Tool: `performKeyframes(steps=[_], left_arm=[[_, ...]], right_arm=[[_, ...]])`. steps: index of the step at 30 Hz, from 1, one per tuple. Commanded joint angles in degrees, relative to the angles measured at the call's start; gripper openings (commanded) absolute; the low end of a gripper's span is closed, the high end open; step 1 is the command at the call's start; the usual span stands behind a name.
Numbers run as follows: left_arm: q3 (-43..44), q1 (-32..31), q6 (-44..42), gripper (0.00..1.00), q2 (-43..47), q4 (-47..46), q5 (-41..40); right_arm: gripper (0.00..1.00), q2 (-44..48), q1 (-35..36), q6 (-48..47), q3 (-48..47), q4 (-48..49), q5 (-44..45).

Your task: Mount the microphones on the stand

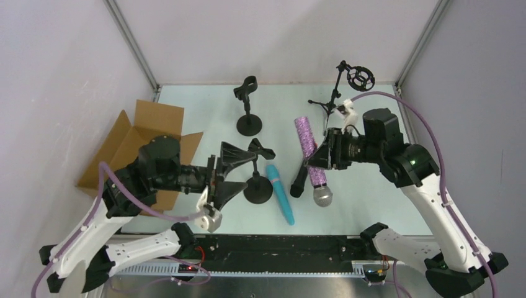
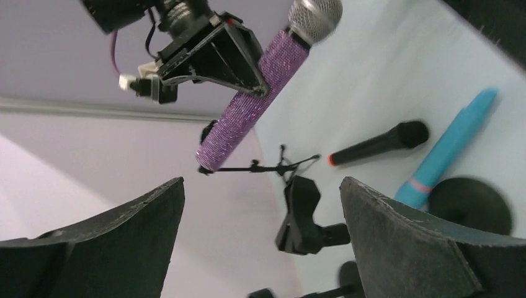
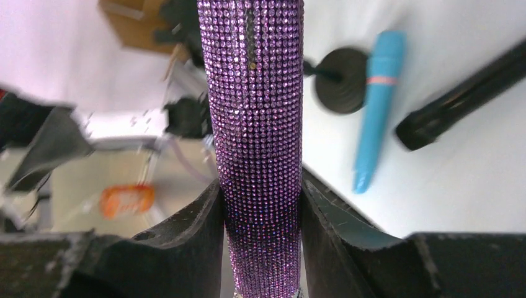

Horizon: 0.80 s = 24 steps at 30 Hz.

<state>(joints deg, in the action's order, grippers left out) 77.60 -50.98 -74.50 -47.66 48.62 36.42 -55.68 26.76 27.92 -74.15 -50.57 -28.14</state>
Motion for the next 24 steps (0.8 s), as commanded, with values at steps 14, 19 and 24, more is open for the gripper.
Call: performKeyframes(steps=[14, 19, 24], left_arm=[[-6.7, -6.6, -35.8, 1.0, -5.9, -18.6, -10.6], [-4.2, -6.9, -30.4, 1.0, -8.2, -22.1, -12.8], [-3.6, -7.0, -28.9, 0.99, -9.5, -22.7, -13.3]], right_arm=[[0.0, -0.6, 13.7, 13.1, -6.3, 2.9, -17.7], [0.0, -1.4, 16.7, 15.1, -7.7, 5.5, -17.1], [0.0, -3.0, 18.7, 17.1, -10.3, 7.9, -17.9]])
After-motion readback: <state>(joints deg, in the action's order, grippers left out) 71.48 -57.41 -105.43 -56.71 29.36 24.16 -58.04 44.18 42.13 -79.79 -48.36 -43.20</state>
